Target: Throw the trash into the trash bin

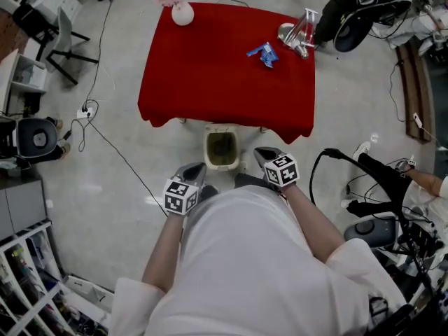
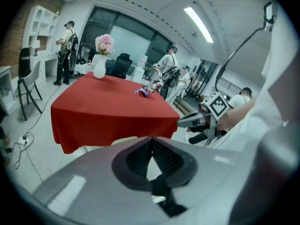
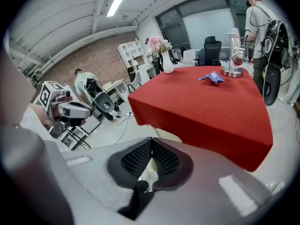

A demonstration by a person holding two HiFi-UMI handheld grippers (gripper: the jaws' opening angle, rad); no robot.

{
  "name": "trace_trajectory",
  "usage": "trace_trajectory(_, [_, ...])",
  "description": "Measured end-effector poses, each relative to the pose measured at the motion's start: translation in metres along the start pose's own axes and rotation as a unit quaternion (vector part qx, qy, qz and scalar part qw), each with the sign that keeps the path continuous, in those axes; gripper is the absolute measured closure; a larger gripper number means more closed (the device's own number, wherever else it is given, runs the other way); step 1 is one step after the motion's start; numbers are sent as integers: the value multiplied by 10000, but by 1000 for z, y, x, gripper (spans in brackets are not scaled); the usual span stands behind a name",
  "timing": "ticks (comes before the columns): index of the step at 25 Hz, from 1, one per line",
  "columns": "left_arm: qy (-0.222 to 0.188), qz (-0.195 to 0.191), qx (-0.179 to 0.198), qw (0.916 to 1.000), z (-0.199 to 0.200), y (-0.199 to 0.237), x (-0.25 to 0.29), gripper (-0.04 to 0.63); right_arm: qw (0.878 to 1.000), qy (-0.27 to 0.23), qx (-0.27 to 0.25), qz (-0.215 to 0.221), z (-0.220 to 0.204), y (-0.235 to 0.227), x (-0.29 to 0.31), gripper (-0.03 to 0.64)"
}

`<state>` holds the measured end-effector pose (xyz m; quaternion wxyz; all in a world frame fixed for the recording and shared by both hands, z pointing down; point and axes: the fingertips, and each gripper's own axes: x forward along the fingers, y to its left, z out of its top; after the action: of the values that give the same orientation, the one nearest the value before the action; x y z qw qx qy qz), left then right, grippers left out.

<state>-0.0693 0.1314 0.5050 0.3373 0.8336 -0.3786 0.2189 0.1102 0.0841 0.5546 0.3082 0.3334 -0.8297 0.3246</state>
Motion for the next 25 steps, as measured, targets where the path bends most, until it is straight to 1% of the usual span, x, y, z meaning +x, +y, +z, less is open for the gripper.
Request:
trace_trajectory(6, [-141,125,8,9998,18,-13,20,591,9997,-61,-210,-105,30,-46,-4,614])
trace_trajectory(8, [-181,184,-18,9997,23,-14,27,591,9995,-84,-276,-128,42,-62,-3,604])
trace_trajectory(16, [-334,514,-179,9980,45,-9,52,591,9986,-127,-506,-99,86,-118,5,586])
trace_trajectory(25, [-493,781,-277,9953,73,3,75,591,9961,-54,-881,-41,127,-164,27,571])
